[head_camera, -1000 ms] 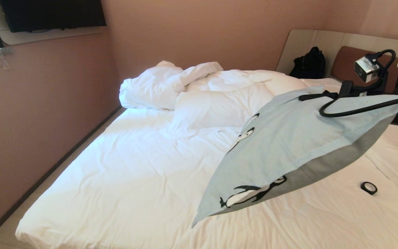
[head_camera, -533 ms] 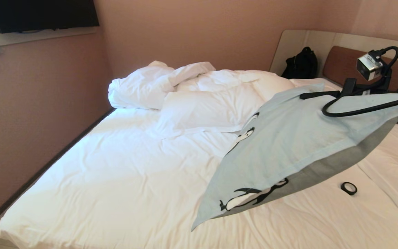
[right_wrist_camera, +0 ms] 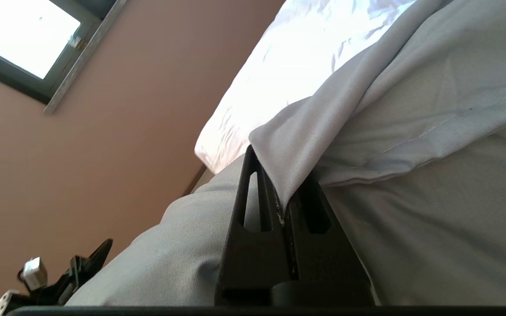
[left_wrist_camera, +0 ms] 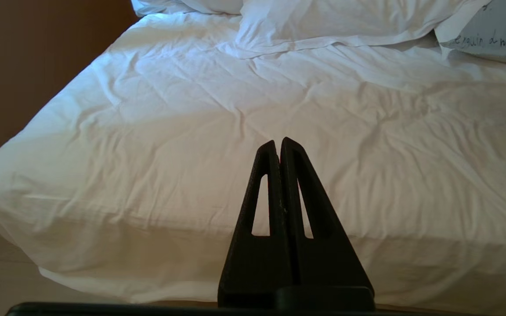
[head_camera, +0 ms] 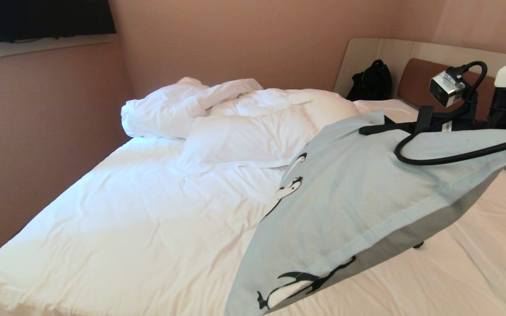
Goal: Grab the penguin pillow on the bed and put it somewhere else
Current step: Move to the head of the bed
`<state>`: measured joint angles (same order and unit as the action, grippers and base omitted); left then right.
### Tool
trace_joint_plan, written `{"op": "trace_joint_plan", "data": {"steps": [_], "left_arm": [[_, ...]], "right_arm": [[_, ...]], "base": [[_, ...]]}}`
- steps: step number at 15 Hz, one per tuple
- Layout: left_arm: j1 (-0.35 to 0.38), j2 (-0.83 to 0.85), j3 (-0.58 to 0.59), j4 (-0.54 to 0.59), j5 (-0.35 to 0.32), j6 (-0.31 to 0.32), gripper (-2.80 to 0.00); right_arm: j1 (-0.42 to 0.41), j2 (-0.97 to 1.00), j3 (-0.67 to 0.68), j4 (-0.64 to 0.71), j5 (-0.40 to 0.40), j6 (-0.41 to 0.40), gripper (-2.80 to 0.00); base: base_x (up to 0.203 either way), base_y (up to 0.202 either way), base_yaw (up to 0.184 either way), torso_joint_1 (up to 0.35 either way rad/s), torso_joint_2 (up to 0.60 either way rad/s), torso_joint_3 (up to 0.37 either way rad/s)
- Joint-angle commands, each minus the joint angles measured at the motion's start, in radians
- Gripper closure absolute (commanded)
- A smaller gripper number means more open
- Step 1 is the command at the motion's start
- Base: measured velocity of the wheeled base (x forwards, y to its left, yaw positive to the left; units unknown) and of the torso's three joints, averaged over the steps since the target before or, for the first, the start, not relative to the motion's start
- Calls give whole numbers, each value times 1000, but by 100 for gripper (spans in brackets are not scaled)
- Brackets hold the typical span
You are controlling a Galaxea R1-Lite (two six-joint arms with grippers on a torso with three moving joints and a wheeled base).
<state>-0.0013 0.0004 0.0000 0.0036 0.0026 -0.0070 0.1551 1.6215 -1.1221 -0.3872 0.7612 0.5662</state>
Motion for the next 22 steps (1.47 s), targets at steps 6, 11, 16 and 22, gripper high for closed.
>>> {"op": "trace_joint_plan", "data": {"steps": [6, 11, 16, 22], "left_arm": [[1, 0, 2, -1, 0, -1, 0], [0, 0, 2, -1, 0, -2, 0], [0, 0, 2, -1, 0, -1, 0], [0, 0, 2, -1, 0, -1, 0]], "right_arm": [[34, -5, 15, -5, 3, 3, 0], [34, -5, 18, -5, 3, 1, 0], [34, -5, 18, -5, 3, 3, 0], [-45, 0, 8, -9, 4, -5, 0]], "base": [[0, -192, -1, 2, 1, 3], [0, -193, 2, 6, 2, 4], [0, -73, -2, 3, 1, 2], [0, 0, 0, 0, 0, 0]]}}
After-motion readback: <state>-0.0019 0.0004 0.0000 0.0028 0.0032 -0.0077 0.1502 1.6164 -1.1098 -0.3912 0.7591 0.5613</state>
